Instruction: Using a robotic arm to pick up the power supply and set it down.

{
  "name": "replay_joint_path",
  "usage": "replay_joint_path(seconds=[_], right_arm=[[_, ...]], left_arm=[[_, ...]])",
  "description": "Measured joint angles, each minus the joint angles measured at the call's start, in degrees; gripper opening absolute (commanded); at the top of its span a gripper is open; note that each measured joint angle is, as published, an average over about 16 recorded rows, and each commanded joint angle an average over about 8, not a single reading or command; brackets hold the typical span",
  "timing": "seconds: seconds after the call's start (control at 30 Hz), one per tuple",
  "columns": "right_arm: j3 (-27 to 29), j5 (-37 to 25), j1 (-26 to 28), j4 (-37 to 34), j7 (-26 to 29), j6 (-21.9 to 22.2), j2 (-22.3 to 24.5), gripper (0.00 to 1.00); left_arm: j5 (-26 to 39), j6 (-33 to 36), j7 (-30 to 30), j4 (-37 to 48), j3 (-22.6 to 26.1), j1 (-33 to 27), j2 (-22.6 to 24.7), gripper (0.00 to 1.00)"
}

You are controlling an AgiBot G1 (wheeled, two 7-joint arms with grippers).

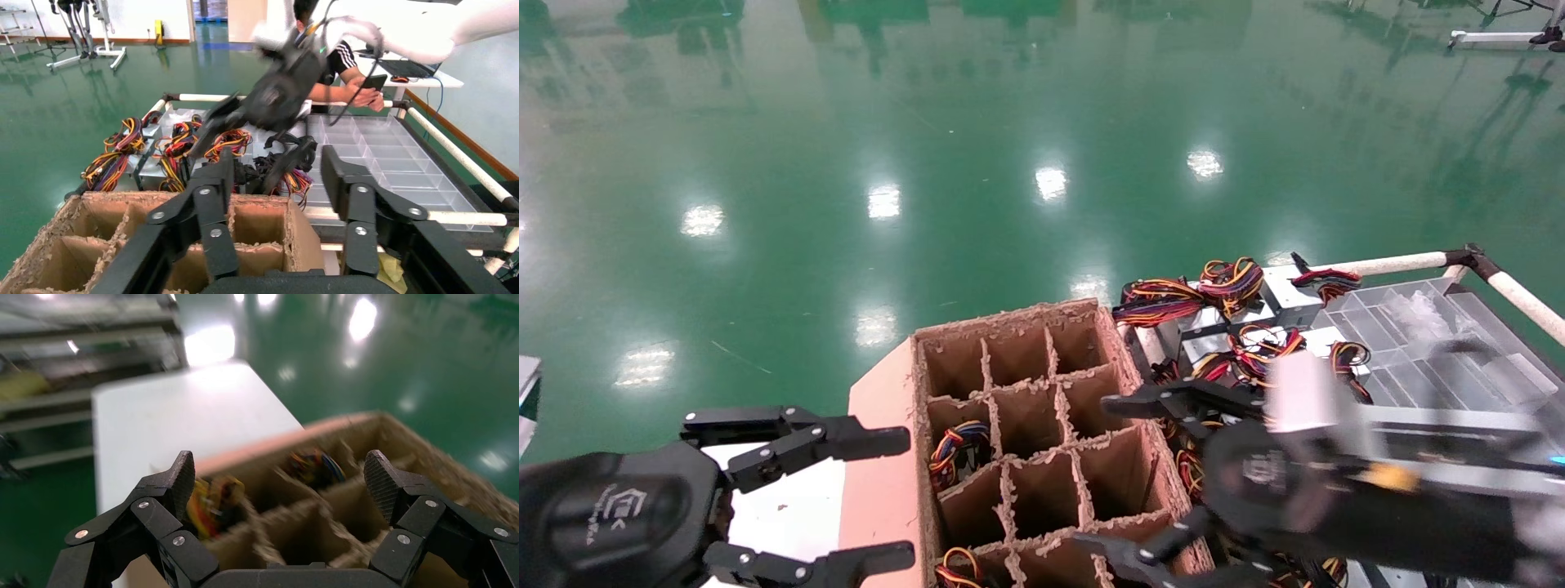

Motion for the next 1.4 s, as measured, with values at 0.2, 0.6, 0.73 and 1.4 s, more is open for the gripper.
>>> replay_joint_path(seconds=[0.2,0.6,0.73,1.4], right_arm=[[-5.47,-11.02,6.29,-7.37,-3.65,3.43,-8.28,1.0],[-10.93,-21.89,15.11,-25.38,-19.78,9.42,-23.87,0.54],[-11.56,-23.03,16.9,-30.32,-24.88,10.55,-27.21,0.08],[-14.58,-24.89,21.4,-41.64,-33.41,12.52,-33.88,0.0]], left_arm=[[0.0,0.0,0.0,0.0,0.0,0.0,0.0,0.0],[0.0,0.0,0.0,0.0,0.01,0.0,0.0,0.0],[0.0,0.0,0.0,0.0,0.01,0.0,0.0,0.0],[-0.01,0.0,0.01,0.0,0.01,0.0,0.0,1.0]])
